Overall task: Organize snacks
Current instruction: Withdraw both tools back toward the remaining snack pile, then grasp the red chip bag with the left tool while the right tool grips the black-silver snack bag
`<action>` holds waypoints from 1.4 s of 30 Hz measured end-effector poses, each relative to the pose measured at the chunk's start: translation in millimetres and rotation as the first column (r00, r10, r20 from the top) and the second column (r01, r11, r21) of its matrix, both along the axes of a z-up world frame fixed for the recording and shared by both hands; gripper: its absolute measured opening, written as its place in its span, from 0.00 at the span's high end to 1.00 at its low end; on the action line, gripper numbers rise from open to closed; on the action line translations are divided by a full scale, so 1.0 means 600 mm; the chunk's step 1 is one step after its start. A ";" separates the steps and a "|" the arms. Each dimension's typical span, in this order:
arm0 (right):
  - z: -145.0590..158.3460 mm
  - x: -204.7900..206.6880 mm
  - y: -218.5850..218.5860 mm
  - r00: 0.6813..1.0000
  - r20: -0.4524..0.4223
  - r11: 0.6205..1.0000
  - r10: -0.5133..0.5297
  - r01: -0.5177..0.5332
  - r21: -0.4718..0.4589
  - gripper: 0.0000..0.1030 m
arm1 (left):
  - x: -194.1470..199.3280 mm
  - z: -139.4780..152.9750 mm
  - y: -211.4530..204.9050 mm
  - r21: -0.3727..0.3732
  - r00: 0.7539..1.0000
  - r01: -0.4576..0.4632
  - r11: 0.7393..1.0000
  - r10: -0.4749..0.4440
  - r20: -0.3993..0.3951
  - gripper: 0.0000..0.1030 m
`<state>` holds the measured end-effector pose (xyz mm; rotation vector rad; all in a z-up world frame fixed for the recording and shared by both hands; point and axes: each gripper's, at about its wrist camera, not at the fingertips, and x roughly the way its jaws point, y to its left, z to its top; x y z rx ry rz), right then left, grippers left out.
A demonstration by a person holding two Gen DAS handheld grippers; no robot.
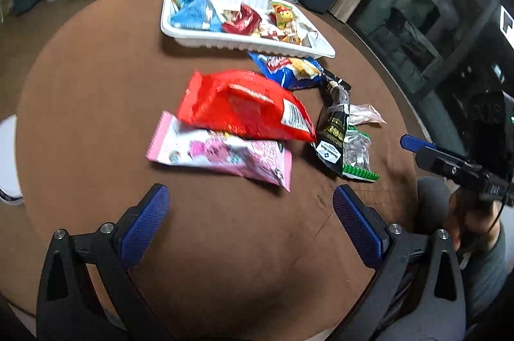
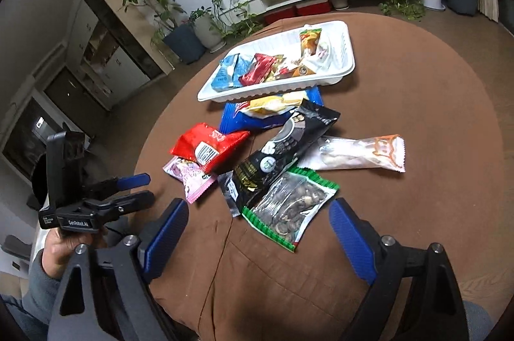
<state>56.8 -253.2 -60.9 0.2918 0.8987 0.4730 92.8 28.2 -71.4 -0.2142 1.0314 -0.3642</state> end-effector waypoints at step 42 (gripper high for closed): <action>-0.040 0.031 0.009 0.992 -0.124 0.998 0.005 0.003 0.065 0.20 | 0.214 -0.012 -0.136 0.419 0.676 0.717 0.557 -0.702 -0.224 0.35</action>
